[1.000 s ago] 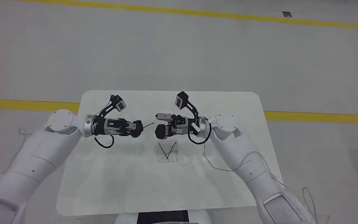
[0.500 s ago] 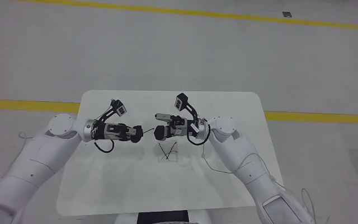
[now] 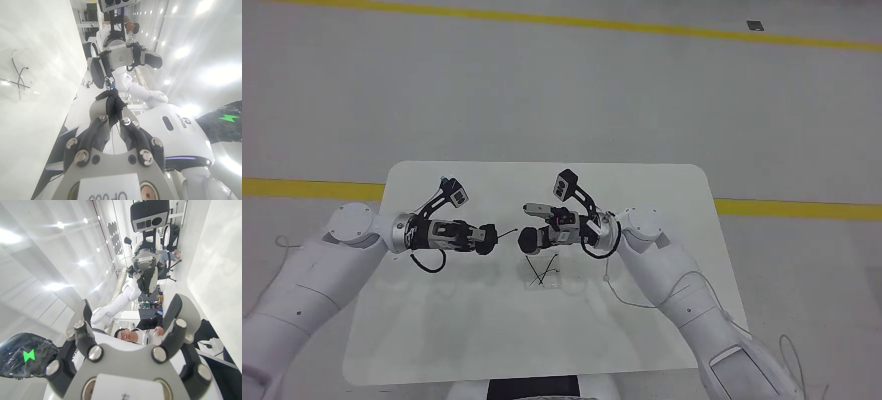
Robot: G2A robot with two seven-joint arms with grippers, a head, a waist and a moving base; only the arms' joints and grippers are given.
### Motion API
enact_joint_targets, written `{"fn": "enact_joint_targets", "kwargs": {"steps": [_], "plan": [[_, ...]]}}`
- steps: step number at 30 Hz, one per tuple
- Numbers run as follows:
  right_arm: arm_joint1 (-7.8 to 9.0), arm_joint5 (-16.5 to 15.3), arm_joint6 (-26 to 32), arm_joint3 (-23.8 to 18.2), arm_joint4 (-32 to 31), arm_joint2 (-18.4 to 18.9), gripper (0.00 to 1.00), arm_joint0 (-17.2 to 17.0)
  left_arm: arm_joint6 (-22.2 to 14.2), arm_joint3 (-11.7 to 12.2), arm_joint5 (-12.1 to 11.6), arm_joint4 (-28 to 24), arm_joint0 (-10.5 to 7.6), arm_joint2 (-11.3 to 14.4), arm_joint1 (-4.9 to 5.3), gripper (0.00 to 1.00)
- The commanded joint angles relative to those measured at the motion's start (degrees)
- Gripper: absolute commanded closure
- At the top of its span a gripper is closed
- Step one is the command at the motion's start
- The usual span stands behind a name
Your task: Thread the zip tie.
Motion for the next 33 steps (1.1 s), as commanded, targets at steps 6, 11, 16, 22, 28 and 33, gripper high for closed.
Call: {"fn": "enact_joint_targets", "kwargs": {"steps": [6, 11, 16, 22, 28, 33], "plan": [[0.03, 0.7, -2.9, 0.2, -0.2, 0.6, 0.0, -0.6, 0.0, 0.0, 0.0, 0.0, 0.0, 0.0, 0.0, 1.0], [-0.22, -0.4, -2.4, 1.2, 1.6, 0.8, 0.19, -0.6, 0.0, 0.0, 0.0, 0.0, 0.0, 0.0, 0.0, 1.0], [-0.47, -1.3, -1.6, 2.2, 2.3, 0.6, 0.6, -0.5, 0.0, 0.0, 0.0, 0.0, 0.0, 0.0, 0.0, 1.0], [-0.74, -1.5, -1.2, 3.4, 2.0, 0.1, 0.71, -0.2, 0.0, 0.0, 0.0, 0.0, 0.0, 0.0, 0.0, 1.0], [-0.98, -1.8, -0.8, 4.1, 1.4, -0.5, 0.81, 0.1, 0.0, 0.0, 0.0, 0.0, 0.0, 0.0, 0.0, 1.0], [-1.17, -2.5, -0.2, 4.4, 1.4, -0.7, 0.8, 0.0, 0.0, 0.0, 0.0, 0.0, 0.0, 0.0, 0.0, 1.0]]}}
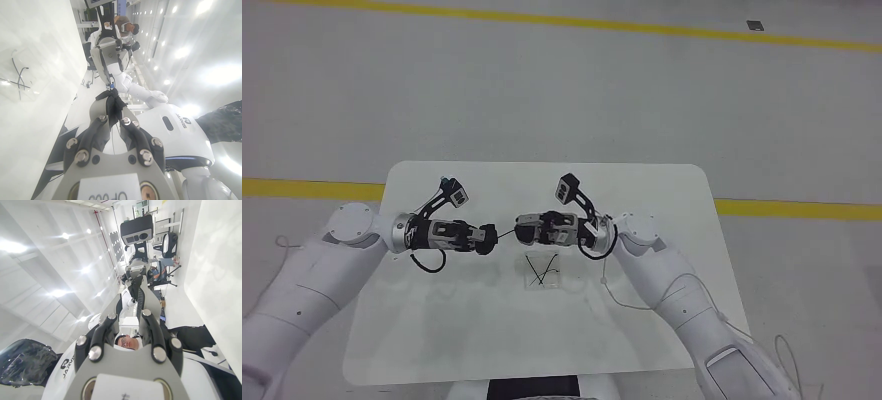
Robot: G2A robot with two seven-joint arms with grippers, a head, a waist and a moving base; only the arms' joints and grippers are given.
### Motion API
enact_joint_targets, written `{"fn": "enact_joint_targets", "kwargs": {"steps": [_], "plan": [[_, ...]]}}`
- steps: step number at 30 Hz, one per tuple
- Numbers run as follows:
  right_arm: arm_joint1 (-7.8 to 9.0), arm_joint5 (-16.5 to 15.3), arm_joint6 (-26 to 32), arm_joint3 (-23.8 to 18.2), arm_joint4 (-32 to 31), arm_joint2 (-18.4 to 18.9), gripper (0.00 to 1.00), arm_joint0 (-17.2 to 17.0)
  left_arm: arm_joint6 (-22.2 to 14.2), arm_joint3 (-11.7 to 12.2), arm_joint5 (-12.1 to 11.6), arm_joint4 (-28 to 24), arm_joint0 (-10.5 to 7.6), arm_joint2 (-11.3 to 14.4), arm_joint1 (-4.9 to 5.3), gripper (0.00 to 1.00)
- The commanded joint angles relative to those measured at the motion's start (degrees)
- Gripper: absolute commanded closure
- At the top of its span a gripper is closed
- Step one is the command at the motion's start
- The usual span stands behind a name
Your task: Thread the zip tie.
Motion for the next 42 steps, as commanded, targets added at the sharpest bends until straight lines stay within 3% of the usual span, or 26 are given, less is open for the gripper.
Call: {"fn": "enact_joint_targets", "kwargs": {"steps": [1, 7, 18, 23, 32, 33, 34, 35, 40, 42], "plan": [[-0.05, -0.2, 0.3, 0.1, -0.1, -0.1, 0.8, 0.0, 0.0, 0.0, 0.0, 0.0, 0.0, 0.0, 0.0, 1.0], [-0.18, -1.0, 1.2, 0.4, -0.4, -0.2, 0.89, 0.1, 0.0, 0.0, 0.0, 0.0, 0.0, 0.0, 0.0, 1.0], [-0.35, -1.7, 1.3, 0.2, -1.5, -0.4, 0.91, 0.2, 0.0, 0.0, 0.0, 0.0, 0.0, 0.0, 0.0, 1.0], [-0.42, -1.8, 1.4, 0.0, -1.8, -0.4, 1.0, 0.2, 0.0, 0.0, 0.0, 0.0, 0.0, 0.0, 0.0, 1.0], [-0.44, -1.6, 0.7, -0.1, -2.7, -0.1, 1.0, 0.2, 0.0, 0.0, 0.0, 0.0, 0.0, 0.0, 0.0, 1.0], [-0.42, -1.7, 0.6, -0.1, -2.8, 0.0, 1.0, 0.2, 0.0, 0.0, 0.0, 0.0, 0.0, 0.0, 0.0, 0.75], [-0.39, -1.7, 0.4, -0.1, -2.9, 0.1, 1.0, 0.2, 0.0, 0.0, 0.0, 0.0, 0.0, 0.0, 0.0, 0.17], [-0.35, -1.8, 0.3, -0.1, -2.9, 0.3, 1.0, 0.1, 0.0, 0.0, 0.0, 0.0, 0.0, 0.0, 0.0, 0.0], [0.06, -2.1, -1.0, -0.3, -3.8, 1.8, 1.0, -0.3, 0.0, 0.0, 0.0, 0.0, 0.0, 0.0, 0.0, 0.0], [0.22, -2.2, -1.2, -0.5, -4.0, 2.3, 1.0, -0.6, 2.3, -0.8, 0.2, 0.7, 0.41, 0.0, -0.01, 0.0]]}}
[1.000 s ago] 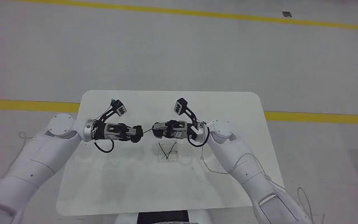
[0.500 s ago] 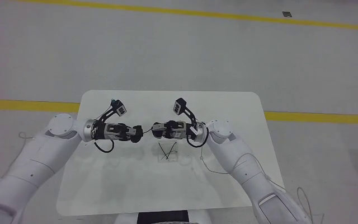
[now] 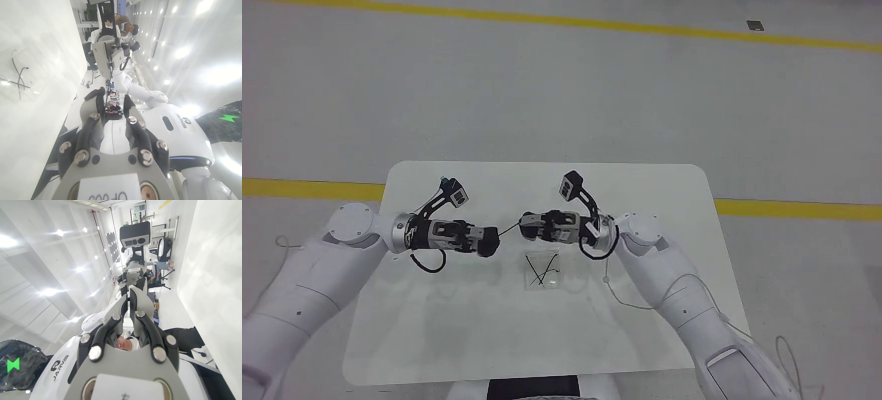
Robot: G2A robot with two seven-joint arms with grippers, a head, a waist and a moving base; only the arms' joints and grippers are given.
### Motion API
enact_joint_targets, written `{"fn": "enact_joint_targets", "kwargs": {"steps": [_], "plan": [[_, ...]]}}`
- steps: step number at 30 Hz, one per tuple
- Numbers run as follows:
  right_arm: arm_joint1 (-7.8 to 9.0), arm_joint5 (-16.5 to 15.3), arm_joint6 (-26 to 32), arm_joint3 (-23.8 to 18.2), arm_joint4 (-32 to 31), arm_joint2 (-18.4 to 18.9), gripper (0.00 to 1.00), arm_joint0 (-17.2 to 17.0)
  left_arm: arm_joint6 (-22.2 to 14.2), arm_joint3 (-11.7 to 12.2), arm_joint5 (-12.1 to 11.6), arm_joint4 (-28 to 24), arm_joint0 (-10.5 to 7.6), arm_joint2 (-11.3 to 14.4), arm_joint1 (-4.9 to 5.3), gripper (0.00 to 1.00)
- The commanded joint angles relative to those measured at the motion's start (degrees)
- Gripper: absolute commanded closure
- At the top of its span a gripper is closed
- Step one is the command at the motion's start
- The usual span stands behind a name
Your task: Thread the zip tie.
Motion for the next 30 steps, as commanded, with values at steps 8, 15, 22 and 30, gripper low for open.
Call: {"fn": "enact_joint_targets", "kwargs": {"steps": [8, 15, 22, 30], "plan": [[0.5, -0.1, -3.2, -1.7, 0.3, 2.3, 1.0, -2.0, 5.4, -1.3, -0.1, 0.8, 1.61, -1.0, 0.01, 0.0], [0.51, 0.2, -4.5, -2.1, 0.6, 2.6, 1.0, -2.6, 7.9, -1.7, -0.1, 1.7, 1.88, -0.8, -0.26, 0.0], [0.51, 0.2, -4.5, -2.1, 0.6, 2.6, 1.0, -2.6, 8.9, -1.8, -0.1, 2.1, 1.97, -0.8, -0.28, 0.0], [-0.13, -2.4, -10.1, -4.7, 2.4, 2.0, 1.0, -4.9, 11.3, -3.4, -0.1, 0.2, 3.17, -1.2, -1.62, 0.0]]}}
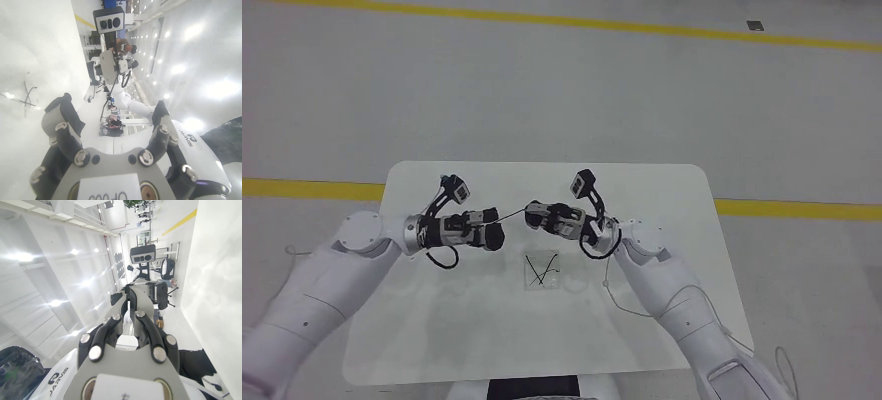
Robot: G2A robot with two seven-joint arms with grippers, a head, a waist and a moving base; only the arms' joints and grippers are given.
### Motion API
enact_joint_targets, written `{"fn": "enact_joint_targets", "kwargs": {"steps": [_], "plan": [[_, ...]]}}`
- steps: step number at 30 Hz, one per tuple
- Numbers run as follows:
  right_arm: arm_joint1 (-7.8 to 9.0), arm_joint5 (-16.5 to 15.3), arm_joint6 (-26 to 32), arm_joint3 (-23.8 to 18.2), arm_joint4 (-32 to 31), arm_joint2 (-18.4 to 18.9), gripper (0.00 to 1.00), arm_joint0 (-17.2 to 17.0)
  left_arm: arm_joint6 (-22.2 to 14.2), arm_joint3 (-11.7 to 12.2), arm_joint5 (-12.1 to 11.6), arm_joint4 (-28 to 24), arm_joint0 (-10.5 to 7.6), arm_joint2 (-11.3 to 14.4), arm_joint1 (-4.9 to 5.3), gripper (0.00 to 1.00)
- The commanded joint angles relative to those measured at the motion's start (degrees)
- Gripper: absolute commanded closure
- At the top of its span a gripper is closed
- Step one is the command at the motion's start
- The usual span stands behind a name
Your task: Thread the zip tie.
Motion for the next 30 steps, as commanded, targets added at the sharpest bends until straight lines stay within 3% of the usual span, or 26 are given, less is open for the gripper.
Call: {"fn": "enact_joint_targets", "kwargs": {"steps": [1, 5, 16, 20, 30], "plan": [[-0.28, -0.6, -0.6, -0.1, 0.8, -0.6, 1.0, -0.2, -0.1, 0.3, 0.0, -1.3, 0.04, -0.2, -0.63, 0.0], [-0.87, -1.4, -0.5, 0.5, 1.9, -1.8, 1.0, -0.1, -0.2, 1.7, 0.0, -1.8, -0.5, -0.8, -2.14, 0.0], [-0.94, -2.5, -0.9, 0.7, 1.6, -1.8, 1.0, 0.0, -0.2, 1.7, 0.0, -1.8, -0.5, -0.8, -2.14, 0.0], [-0.93, -2.2, -2.6, -0.8, 1.0, -1.6, 1.0, -0.9, 2.8, 0.8, 1.5, 0.7, -0.13, -0.4, -2.15, 0.0], [-0.8, -1.0, -2.5, -2.3, 0.3, -1.0, 1.0, -2.0, 0.2, 1.0, 1.7, -1.0, -0.68, -0.2, -2.45, 0.0]]}}
